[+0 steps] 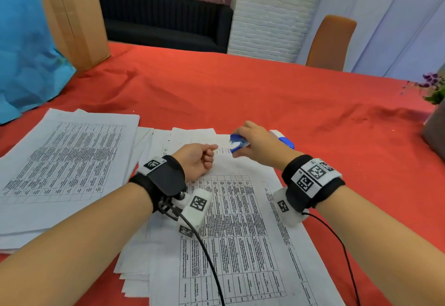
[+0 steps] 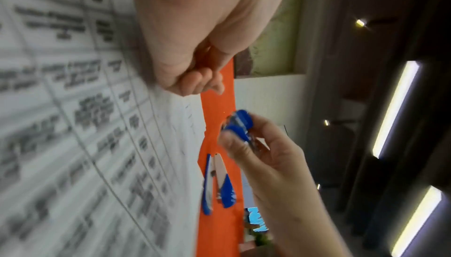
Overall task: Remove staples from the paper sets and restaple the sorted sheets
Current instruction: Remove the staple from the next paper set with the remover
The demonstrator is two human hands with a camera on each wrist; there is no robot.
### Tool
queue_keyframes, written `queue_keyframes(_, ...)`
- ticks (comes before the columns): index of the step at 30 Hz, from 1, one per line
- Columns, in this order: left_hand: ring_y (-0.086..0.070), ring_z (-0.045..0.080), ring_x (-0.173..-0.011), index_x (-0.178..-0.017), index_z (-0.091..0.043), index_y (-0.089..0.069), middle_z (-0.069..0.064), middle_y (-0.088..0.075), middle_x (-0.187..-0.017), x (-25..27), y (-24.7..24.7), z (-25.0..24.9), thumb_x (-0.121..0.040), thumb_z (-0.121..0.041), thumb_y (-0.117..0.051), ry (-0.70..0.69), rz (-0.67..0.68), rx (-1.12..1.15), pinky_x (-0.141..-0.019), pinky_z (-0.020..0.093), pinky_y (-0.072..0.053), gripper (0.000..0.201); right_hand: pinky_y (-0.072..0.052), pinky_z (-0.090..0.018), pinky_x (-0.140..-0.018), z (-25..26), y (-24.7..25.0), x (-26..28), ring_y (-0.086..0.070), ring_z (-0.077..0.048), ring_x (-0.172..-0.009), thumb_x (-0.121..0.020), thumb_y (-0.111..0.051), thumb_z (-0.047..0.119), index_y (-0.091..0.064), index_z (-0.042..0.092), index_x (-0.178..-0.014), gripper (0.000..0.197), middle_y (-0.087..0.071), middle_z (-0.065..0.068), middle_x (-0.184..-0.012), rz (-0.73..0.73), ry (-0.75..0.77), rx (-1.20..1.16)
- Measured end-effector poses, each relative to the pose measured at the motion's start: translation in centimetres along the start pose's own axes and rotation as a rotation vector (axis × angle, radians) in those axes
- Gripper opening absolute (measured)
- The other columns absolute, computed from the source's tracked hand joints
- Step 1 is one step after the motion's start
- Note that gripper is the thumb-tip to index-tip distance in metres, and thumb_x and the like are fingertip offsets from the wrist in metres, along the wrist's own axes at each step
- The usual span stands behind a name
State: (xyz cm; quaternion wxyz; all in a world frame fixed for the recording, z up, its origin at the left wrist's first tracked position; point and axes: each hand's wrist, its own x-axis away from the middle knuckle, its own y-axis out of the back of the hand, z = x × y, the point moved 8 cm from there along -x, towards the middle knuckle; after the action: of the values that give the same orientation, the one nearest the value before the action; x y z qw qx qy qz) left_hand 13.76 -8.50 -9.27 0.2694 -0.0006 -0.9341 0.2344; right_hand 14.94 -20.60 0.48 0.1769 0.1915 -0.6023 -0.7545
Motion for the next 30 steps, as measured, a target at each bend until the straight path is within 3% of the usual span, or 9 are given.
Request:
queue_keyframes(2,-0.034,0.012,-0.053,-0.080,-0.006,-0.057,0.001,-0.041,-0.064,-0.1,0.2,-1.8,-0.097,-0.013,-0.047,-0.132,-0.072,-0.520,-0.042,0.020,-0.029,0.021,-0.031,-0.020,-0.072,0.0,-1.5,0.2,-0.053,-0.023,-0.105,-0.083,-0.071,0.022,-0.058,0.011,-0.122,0.042,-0.046,-0.003,-0.108,0.146,0.000,0.118)
queue_keyframes(4,-0.047,0.017,-0.062,-0.079,-0.005,-0.064,0.005,-0.054,-0.071,-0.1,-0.6,-3.3,-0.086,-0.016,-0.065,-0.276,-0.126,-1.035,-0.054,0.024,-0.037,0.014,-0.044,-0.033,-0.083,0.8,-3.1,0.1,-0.057,-0.027,-0.099,-0.083,-0.071,0.019,-0.061,0.010,-0.119,0.038,-0.048,-0.005,-0.109,0.243,0.044,0.187)
queue_keyframes(8,-0.053,0.020,-0.070,-0.077,-0.009,-0.061,0.004,-0.059,-0.075,-0.8,-1.9,-2.0,-0.077,-0.028,-0.075,-0.202,-0.061,-1.475,-0.062,0.028,-0.042,0.024,-0.048,-0.037,-0.074,2.3,-4.5,-0.7,-0.060,-0.028,-0.090,-0.083,-0.070,0.017,-0.062,0.011,-0.117,0.035,-0.044,-0.001,-0.103,0.313,0.101,0.312)
queue_keyframes(12,-0.055,0.020,-0.071,-0.067,-0.012,-0.053,0.002,-0.056,-0.066,-1.4,-1.9,-1.8,-0.078,-0.027,-0.073,-0.167,-0.084,-1.558,-0.063,0.027,-0.042,0.027,-0.040,-0.033,-0.065,3.4,-5.3,-0.9,-0.058,-0.026,-0.085,-0.089,-0.063,0.013,-0.062,0.006,-0.115,0.027,-0.048,-0.007,-0.118,0.360,0.170,0.482)
queue_keyframes(17,-0.054,0.021,-0.079,-0.106,-0.010,-0.064,0.004,-0.060,-0.089,-1.2,-2.3,-2.1,-0.076,-0.029,-0.076,-0.190,-0.043,-1.630,-0.069,0.027,-0.041,0.037,-0.040,-0.031,-0.066,4.4,-5.6,-1.5,-0.062,-0.026,-0.093,-0.092,-0.058,0.014,-0.051,0.001,-0.124,0.036,-0.061,-0.010,-0.116,0.325,0.164,0.523)
queue_keyframes(20,-0.054,0.021,-0.075,-0.088,-0.009,-0.063,0.004,-0.060,-0.081,-1.5,-2.4,-2.0,-0.076,-0.030,-0.076,-0.208,-0.064,-1.627,-0.064,0.026,-0.040,0.027,-0.037,-0.030,-0.065,4.1,-5.6,-1.4,-0.054,-0.024,-0.083,-0.091,-0.058,0.016,-0.058,0.004,-0.116,0.027,-0.055,-0.007,-0.118,0.330,0.208,0.502)
queue_keyframes(23,-0.053,0.021,-0.073,-0.072,-0.013,-0.048,0.001,-0.053,-0.068,-1.2,-2.5,-2.0,-0.081,-0.036,-0.070,-0.194,-0.121,-1.710,-0.055,0.026,-0.039,0.033,-0.034,-0.028,-0.066,2.2,-5.5,-1.5,-0.054,-0.022,-0.087,-0.087,-0.060,0.016,-0.063,0.009,-0.108,0.023,-0.049,-0.004,-0.104,0.333,0.156,0.293)
queue_keyframes(27,-0.053,0.022,-0.086,-0.113,-0.007,-0.053,0.004,-0.059,-0.096,-1.2,-3.2,-1.9,-0.084,-0.041,-0.066,-0.209,-0.093,-1.830,-0.070,0.029,-0.043,0.046,-0.048,-0.024,-0.070,-1.1,-5.1,-1.2,-0.058,-0.010,-0.070,-0.086,-0.067,0.015,-0.063,0.013,-0.100,0.015,-0.056,0.003,-0.088,0.311,0.004,-0.133)
queue_keyframes(30,-0.056,0.022,-0.091,-0.119,-0.006,-0.052,0.005,-0.064,-0.113,-1.3,-3.2,-2.1,-0.084,-0.044,-0.065,-0.207,-0.098,-1.858,-0.077,0.030,-0.045,0.053,-0.051,-0.013,-0.065,-2.4,-5.5,-0.6,-0.064,-0.010,-0.062,-0.088,-0.064,0.008,-0.060,0.012,-0.100,0.013,-0.067,-0.006,-0.082,0.320,-0.087,-0.427)
